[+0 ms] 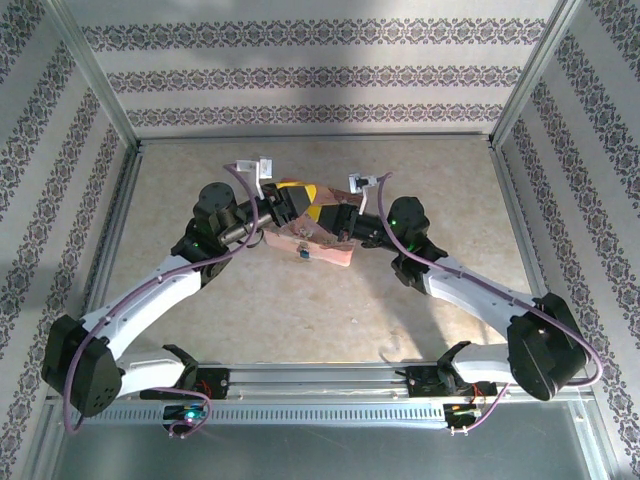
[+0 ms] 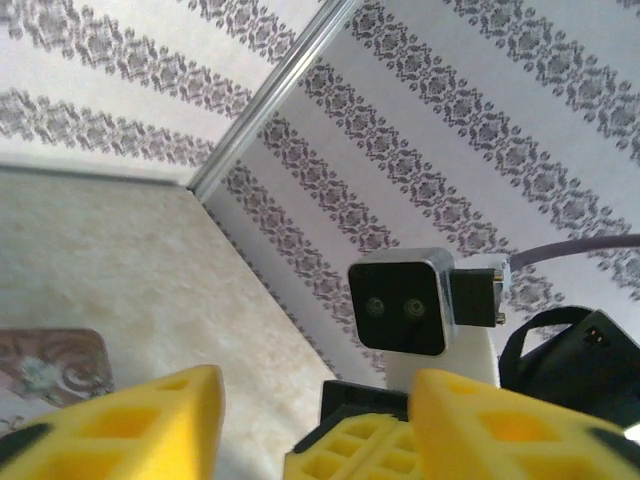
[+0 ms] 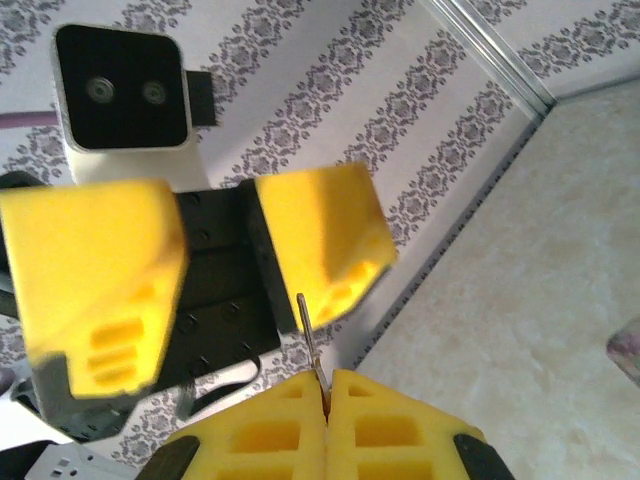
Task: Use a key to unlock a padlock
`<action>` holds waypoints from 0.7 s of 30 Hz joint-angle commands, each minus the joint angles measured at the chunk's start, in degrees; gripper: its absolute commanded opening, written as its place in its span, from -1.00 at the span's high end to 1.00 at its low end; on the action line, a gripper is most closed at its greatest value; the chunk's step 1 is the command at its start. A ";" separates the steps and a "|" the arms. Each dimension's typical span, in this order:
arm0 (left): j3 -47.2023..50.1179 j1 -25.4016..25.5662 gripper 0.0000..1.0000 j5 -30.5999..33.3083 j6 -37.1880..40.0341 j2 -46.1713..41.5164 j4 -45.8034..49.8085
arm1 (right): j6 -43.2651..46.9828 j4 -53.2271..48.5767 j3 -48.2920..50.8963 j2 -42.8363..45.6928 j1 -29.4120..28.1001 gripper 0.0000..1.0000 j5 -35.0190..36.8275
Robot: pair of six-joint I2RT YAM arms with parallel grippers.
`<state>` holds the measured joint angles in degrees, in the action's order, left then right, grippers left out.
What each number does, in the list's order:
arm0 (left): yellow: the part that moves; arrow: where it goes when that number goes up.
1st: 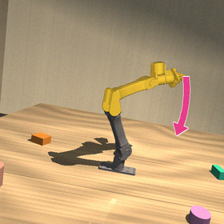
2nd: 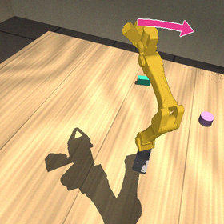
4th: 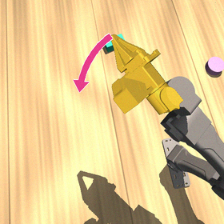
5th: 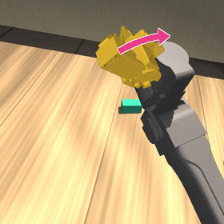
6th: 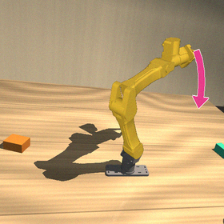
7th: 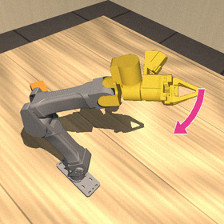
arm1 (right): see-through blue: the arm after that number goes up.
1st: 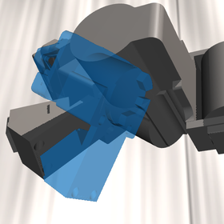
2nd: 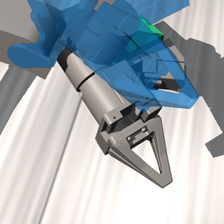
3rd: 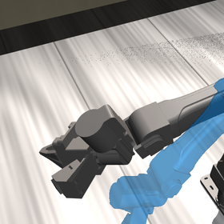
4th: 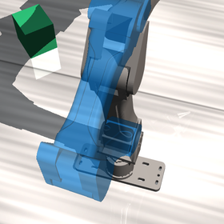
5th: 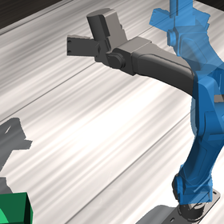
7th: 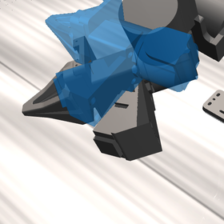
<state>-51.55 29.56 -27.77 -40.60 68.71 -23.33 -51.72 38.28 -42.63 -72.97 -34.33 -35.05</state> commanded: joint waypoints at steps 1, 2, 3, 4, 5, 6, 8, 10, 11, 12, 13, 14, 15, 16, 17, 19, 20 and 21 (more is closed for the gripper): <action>0.19 -0.11 -0.36 2.93 3.39 -4.09 3.38 | 5.35 -8.40 1.77 4.63 0.31 0.99 2.42; 0.30 -0.29 -0.48 4.20 4.28 -5.20 5.40 | 6.58 -11.07 2.24 5.91 0.40 0.99 3.21; 0.55 -0.46 -0.58 5.32 5.23 -6.34 7.03 | 7.56 -13.63 2.55 6.90 0.63 0.99 3.89; 1.02 -0.55 -0.68 6.82 6.30 -7.69 8.91 | 8.81 -17.02 2.64 8.06 0.84 0.99 4.68; 1.59 -0.64 -0.80 8.54 7.77 -9.18 11.01 | 10.06 -20.62 2.60 9.10 1.05 0.99 5.42; 2.16 -0.60 -0.89 10.21 9.10 -10.43 13.12 | 11.08 -23.82 2.41 9.92 1.23 0.99 6.17; 3.29 -0.73 -0.99 14.92 12.46 -13.49 18.48 | 13.34 -30.19 1.80 11.71 1.52 0.99 8.26; 3.63 -0.73 -0.99 19.93 16.19 -15.91 24.32 | 14.96 -35.75 1.27 13.18 1.80 0.99 10.13; 3.36 -0.74 -0.99 22.49 18.19 -17.12 27.97 | 15.67 -38.37 0.95 13.87 1.96 0.98 10.92; 2.92 -0.80 -0.99 24.80 19.42 -18.04 31.11 | 16.13 -40.57 0.72 14.38 2.14 0.99 11.49; 2.69 -0.82 -0.99 27.33 20.37 -19.14 34.13 | 16.46 -42.73 0.61 14.98 2.47 0.98 11.82; 2.75 -0.88 -0.99 29.11 21.03 -20.16 36.25 | 16.72 -44.55 0.40 15.48 2.89 0.98 12.02; 2.96 -0.91 -0.99 30.36 21.17 -20.97 37.82 | 16.96 -46.35 0.24 15.84 3.27 0.98 12.10; 3.13 -0.91 -0.99 30.95 21.04 -21.68 39.22 | 17.23 -47.82 0.06 16.04 3.59 0.98 12.28; 3.49 -0.91 -0.99 31.15 20.43 -22.12 40.40 | 17.59 -49.45 -0.20 16.22 3.89 0.98 12.23; 4.56 -0.91 -0.99 29.90 18.78 -22.39 41.95 | 17.95 -51.64 -0.60 16.32 4.22 0.98 12.24; 5.32 -0.91 -0.99 28.84 17.42 -22.24 42.57 | 17.97 -52.18 -0.61 16.22 4.27 0.98 12.05; 6.22 -0.91 -0.99 27.68 16.26 -21.96 42.80 | 17.82 -52.39 -0.65 16.07 4.35 0.98 11.80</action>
<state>-47.57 29.15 -0.71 -23.33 46.48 12.82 -35.70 -8.91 -41.25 -57.67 -30.46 -24.16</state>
